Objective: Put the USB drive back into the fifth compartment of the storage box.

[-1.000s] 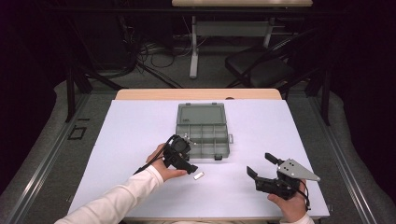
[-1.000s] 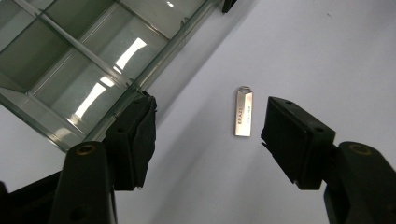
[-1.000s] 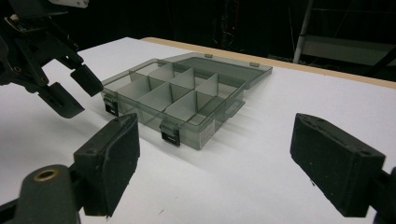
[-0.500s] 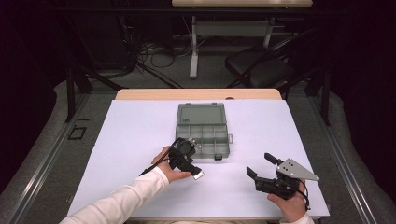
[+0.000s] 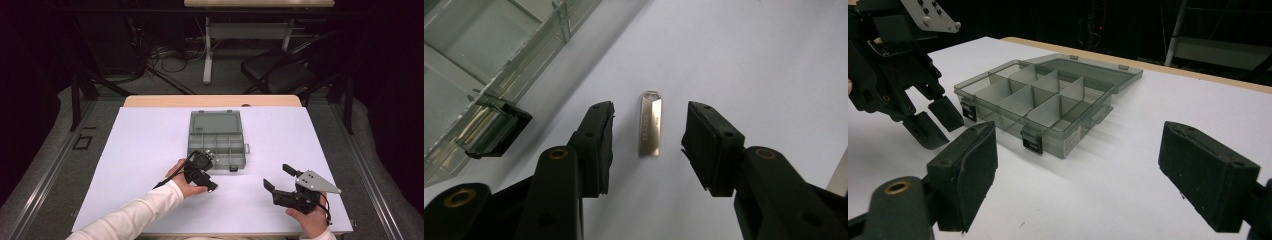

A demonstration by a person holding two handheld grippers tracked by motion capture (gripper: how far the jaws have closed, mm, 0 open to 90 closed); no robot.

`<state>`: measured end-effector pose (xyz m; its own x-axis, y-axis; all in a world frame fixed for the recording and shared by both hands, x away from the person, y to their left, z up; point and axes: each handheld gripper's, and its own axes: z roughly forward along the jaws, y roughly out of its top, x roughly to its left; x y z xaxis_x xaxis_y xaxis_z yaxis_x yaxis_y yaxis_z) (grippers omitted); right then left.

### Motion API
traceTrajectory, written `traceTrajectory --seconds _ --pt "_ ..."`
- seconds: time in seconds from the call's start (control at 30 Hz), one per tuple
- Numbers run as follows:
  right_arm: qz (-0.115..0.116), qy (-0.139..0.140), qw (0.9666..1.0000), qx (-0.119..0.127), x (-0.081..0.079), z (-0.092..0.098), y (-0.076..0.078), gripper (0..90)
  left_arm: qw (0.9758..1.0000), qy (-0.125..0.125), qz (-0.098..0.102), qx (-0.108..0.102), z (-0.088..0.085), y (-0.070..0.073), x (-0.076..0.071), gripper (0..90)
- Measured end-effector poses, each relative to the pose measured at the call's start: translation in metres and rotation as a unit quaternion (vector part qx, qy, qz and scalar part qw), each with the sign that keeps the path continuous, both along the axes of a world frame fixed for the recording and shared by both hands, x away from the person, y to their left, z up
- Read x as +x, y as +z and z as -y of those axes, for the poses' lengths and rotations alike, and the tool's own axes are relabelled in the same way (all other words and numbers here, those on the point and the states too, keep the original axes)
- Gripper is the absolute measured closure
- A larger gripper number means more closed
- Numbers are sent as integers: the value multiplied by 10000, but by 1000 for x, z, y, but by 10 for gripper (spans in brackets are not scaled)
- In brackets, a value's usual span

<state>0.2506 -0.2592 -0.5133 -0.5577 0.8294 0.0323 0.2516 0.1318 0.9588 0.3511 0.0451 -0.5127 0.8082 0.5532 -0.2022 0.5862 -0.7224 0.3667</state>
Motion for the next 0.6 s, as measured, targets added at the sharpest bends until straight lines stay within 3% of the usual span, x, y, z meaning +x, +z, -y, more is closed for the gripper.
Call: traceTrajectory --seconds 0.6 --pt "-24 48 10000 -20 0 0 0 158 9993 -138 5 337 12 -9 -3 680"
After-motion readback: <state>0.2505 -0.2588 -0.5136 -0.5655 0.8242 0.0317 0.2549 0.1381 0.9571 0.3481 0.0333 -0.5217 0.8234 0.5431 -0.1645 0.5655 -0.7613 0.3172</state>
